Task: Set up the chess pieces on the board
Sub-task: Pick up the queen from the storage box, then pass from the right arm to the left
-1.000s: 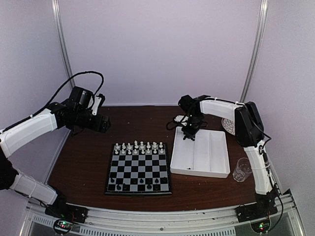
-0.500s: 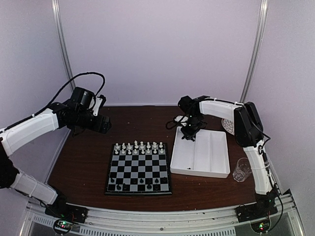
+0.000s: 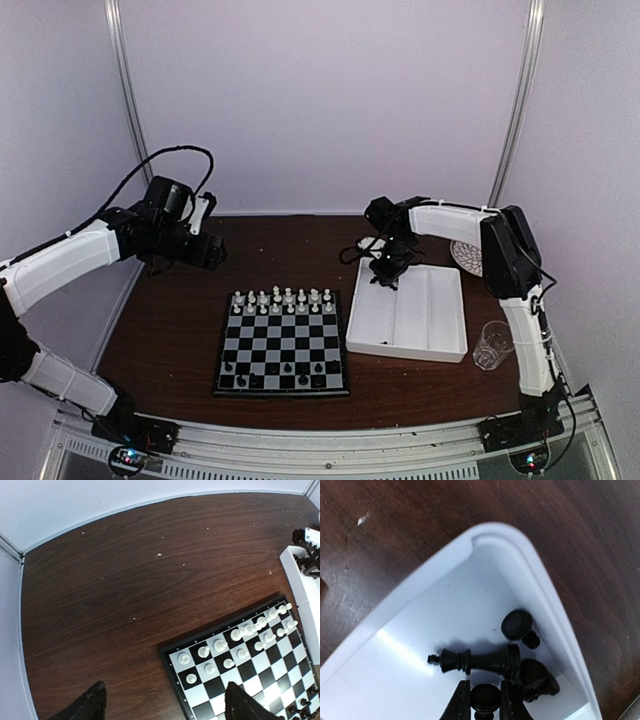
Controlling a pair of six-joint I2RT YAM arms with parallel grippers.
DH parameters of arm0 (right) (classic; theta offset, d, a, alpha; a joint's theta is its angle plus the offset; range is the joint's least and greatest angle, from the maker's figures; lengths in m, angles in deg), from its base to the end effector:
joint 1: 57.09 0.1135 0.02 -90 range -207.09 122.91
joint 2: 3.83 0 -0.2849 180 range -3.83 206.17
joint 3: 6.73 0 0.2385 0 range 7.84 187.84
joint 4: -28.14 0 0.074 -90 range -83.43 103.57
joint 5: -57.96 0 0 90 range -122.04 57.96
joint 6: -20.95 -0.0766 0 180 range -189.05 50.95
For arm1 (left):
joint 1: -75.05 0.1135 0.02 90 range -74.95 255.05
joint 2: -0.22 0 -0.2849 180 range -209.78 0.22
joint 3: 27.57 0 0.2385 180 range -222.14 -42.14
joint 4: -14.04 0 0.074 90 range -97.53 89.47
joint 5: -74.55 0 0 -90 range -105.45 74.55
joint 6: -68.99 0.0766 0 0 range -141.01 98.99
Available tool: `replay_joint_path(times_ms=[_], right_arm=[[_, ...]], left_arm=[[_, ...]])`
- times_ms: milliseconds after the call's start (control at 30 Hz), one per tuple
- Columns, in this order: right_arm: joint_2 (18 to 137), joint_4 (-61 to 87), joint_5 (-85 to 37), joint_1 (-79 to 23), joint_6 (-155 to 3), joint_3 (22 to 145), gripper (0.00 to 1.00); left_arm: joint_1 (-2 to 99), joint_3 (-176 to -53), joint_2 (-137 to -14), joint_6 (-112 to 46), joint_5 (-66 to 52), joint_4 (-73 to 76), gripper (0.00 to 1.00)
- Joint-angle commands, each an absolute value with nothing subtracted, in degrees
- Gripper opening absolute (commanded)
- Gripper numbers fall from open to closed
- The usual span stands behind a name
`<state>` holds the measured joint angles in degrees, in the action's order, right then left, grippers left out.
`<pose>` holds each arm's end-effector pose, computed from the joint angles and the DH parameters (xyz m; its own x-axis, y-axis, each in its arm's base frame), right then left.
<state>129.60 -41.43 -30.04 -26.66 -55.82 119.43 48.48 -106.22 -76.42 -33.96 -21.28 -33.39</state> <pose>0.4183 0.2488 0.1436 -0.6999 -0.6764 -0.2294 -0.6916 0.7221 -0.0190 0.2700 -0.1263 0.2921 -0.7063 0.1039 -0.7003 0.2288 0.9696 -0.0868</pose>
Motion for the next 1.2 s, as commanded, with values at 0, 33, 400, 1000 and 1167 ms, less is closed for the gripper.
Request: replay_joint_path(times_ms=[0,33,400,1000,1167], right_arm=[[119.1,-41.3,-25.5,-27.4,-58.3,115.3,0.07],[116.2,-40.1,-23.0,-27.6,-58.9,114.1,0.07],[94.1,-19.8,10.4,-29.1,-80.1,102.6,0.06],[85.2,15.0,23.5,-32.8,-119.2,85.5,0.07],[84.6,19.4,24.1,-33.5,-123.5,84.2,0.06]], left_arm=[[48.5,-105.4,-75.5,-33.7,-11.4,-26.1,0.75],[48.3,-104.5,-74.9,-34.6,-8.3,-23.6,0.73],[24.5,-90.4,-69.4,-25.1,-29.3,25.4,0.72],[6.4,-110.5,-101.5,7.6,-47.4,55.5,0.58],[6.9,-114.6,-105.2,5.3,-47.6,55.8,0.52]])
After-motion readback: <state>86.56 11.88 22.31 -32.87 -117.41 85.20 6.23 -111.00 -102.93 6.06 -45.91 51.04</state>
